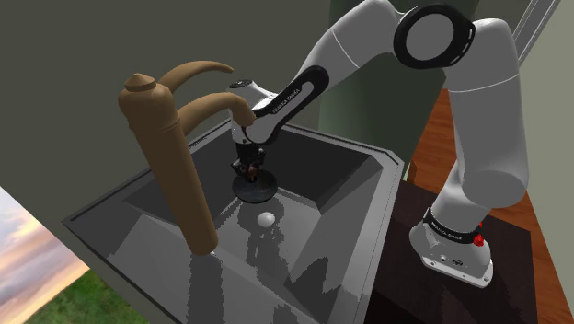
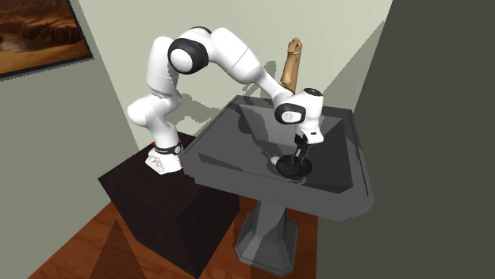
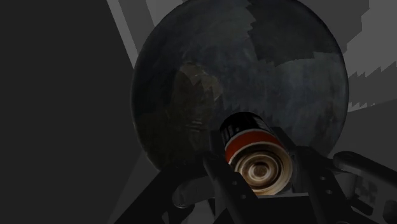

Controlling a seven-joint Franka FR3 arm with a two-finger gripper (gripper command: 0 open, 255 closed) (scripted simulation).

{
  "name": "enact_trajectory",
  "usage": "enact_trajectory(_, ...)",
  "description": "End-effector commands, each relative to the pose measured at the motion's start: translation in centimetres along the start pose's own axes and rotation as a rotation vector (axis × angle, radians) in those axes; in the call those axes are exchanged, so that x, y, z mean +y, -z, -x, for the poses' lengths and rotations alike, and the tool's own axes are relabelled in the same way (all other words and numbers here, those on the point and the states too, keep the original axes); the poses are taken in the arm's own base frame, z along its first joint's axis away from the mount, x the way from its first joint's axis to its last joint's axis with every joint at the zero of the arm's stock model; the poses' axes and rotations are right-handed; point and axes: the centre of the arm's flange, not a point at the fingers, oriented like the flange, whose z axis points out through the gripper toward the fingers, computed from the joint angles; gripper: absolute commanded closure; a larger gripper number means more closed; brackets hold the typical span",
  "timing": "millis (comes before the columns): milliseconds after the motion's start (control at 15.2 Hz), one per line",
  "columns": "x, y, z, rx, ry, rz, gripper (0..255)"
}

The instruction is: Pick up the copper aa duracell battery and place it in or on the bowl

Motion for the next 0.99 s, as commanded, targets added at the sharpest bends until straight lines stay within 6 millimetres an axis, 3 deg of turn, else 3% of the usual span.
enact_trajectory(0,-0.03,-1.11,0.04,0.0,0.0,0.0,255)
enact_trajectory(528,-0.03,-1.31,0.04,0.0,0.0,0.0,255)
enact_trajectory(594,-0.03,-1.31,0.05,0.0,0.0,0.0,0)
enact_trajectory(924,-0.03,-1.31,0.05,0.0,0.0,0.0,0)
